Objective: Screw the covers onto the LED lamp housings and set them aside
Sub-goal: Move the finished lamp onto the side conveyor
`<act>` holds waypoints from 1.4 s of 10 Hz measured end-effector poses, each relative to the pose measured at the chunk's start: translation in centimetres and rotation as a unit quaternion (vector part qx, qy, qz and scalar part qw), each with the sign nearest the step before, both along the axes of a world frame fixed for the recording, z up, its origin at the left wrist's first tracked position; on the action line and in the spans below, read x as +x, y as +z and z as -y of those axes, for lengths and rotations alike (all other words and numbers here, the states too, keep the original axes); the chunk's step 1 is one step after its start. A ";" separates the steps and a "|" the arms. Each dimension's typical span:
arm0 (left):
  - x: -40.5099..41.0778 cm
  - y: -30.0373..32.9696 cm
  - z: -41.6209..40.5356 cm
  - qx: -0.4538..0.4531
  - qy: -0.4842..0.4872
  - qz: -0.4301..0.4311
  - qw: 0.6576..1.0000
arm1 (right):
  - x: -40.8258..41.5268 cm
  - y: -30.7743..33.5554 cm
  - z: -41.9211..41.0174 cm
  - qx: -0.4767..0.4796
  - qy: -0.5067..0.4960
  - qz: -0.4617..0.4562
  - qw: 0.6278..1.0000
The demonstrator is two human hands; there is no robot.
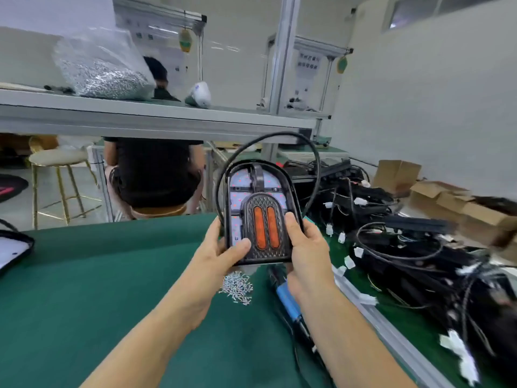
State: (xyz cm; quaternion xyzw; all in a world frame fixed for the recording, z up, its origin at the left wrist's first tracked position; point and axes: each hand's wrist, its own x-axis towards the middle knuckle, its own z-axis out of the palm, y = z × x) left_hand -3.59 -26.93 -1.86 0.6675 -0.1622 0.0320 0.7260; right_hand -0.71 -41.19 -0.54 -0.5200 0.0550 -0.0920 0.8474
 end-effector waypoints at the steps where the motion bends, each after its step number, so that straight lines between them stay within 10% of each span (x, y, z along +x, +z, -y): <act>1: 1.8 -0.2 4.5 0.006 -0.004 -0.017 1.000 | 0.0 0.0 4.0 -0.008 -0.054 -0.004 0.999; 8: 6.3 6.1 29.4 0.095 -0.227 -0.153 0.957 | -2.6 3.6 30.2 -0.390 -0.319 -0.103 0.858; 10: 5.9 5.4 32.7 0.148 -0.170 -0.021 0.974 | -0.9 3.9 34.2 -0.406 -0.359 -0.188 0.819; 12: 5.9 3.9 33.5 0.399 -0.153 0.256 0.867 | 0.9 4.0 35.3 -0.312 -0.339 -0.247 0.853; 13: 6.7 3.0 33.4 0.515 -0.114 0.344 0.777 | 2.5 2.8 36.4 -0.481 -0.275 -0.352 0.755; 14: 7.2 2.3 33.3 0.559 -0.096 0.386 0.727 | 1.8 2.2 36.7 -0.493 -0.291 -0.320 0.755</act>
